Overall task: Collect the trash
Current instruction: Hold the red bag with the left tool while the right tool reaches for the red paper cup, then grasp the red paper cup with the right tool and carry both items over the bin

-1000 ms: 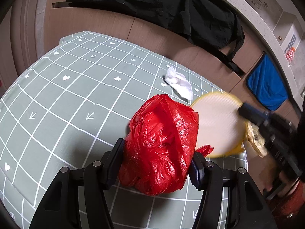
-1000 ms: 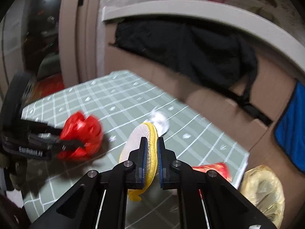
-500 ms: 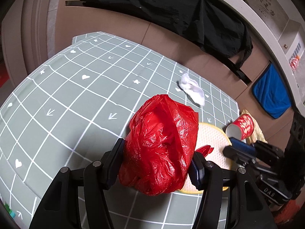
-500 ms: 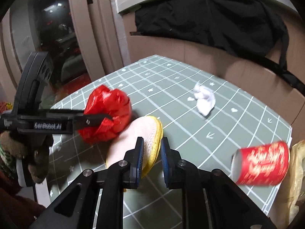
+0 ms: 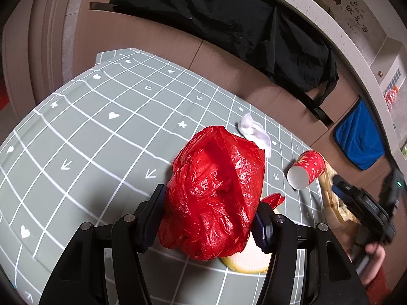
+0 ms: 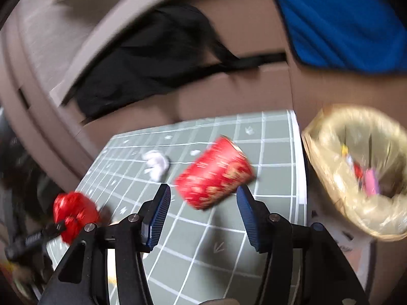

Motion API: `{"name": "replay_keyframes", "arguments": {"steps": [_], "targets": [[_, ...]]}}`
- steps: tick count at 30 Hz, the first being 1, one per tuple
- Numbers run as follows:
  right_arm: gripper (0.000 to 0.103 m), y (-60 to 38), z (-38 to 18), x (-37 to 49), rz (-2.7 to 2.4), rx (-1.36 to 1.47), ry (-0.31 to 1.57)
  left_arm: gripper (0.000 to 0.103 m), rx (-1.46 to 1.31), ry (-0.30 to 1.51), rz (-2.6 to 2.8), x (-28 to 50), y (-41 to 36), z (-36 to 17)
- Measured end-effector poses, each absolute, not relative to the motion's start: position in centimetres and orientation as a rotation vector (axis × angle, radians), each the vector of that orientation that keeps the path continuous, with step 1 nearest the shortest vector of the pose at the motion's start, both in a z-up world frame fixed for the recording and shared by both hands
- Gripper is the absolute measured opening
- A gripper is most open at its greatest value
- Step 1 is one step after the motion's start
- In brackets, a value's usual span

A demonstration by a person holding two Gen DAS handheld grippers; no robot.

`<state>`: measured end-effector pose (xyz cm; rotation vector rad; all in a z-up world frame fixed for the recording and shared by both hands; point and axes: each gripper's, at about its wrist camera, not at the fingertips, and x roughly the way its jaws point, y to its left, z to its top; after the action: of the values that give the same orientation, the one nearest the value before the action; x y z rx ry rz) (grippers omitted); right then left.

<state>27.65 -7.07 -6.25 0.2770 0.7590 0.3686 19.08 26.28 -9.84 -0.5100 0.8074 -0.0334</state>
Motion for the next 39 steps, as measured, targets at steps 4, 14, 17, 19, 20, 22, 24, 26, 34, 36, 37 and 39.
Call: {"name": "replay_keyframes", "arguments": {"steps": [4,14,17,19,20,22,24,26,34,36,37,39], "targets": [[0.053,-5.8,-7.6,32.2,0.369,0.332,0.832,0.06,-0.492,0.798,-0.035,20.2,26.5,-9.3],[0.061,0.4,-10.5,39.2,0.408,0.247,0.96,0.06,-0.486,0.798,-0.005,22.3,28.2,-9.3],[0.059,0.7,-10.1,38.6,0.443,0.208,0.93,0.06,-0.471,0.789,-0.009,22.6,27.7,-8.8],[0.059,0.2,-8.8,37.6,0.454,0.181,0.866,0.06,-0.452,0.774,-0.019,22.8,26.8,-7.9],[0.058,-0.2,-8.3,37.2,0.458,0.175,0.843,0.06,-0.446,0.766,-0.024,23.0,26.4,-7.5],[0.058,-1.3,-6.4,35.9,0.465,0.15,0.781,0.06,-0.422,0.737,-0.039,23.3,25.0,-6.1],[0.058,-2.3,-4.6,34.7,0.464,0.122,0.726,0.06,-0.389,0.703,-0.059,23.6,23.3,-4.6],[0.058,-3.7,-2.5,33.2,0.456,0.091,0.659,0.06,-0.358,0.666,-0.079,24.0,21.4,-3.1],[0.058,-11.0,4.1,29.0,0.407,0.048,0.475,0.06,-0.232,0.501,-0.157,25.6,11.3,3.4],[0.058,-13.2,5.2,28.3,0.38,0.044,0.445,0.06,-0.217,0.472,-0.177,25.9,9.0,4.4],[0.058,-14.7,5.7,27.9,0.361,0.041,0.43,0.06,-0.213,0.46,-0.19,26.2,7.8,4.9],[0.059,-17.2,6.4,27.4,0.33,0.039,0.411,0.06,-0.207,0.445,-0.209,26.5,5.8,5.5]]}}
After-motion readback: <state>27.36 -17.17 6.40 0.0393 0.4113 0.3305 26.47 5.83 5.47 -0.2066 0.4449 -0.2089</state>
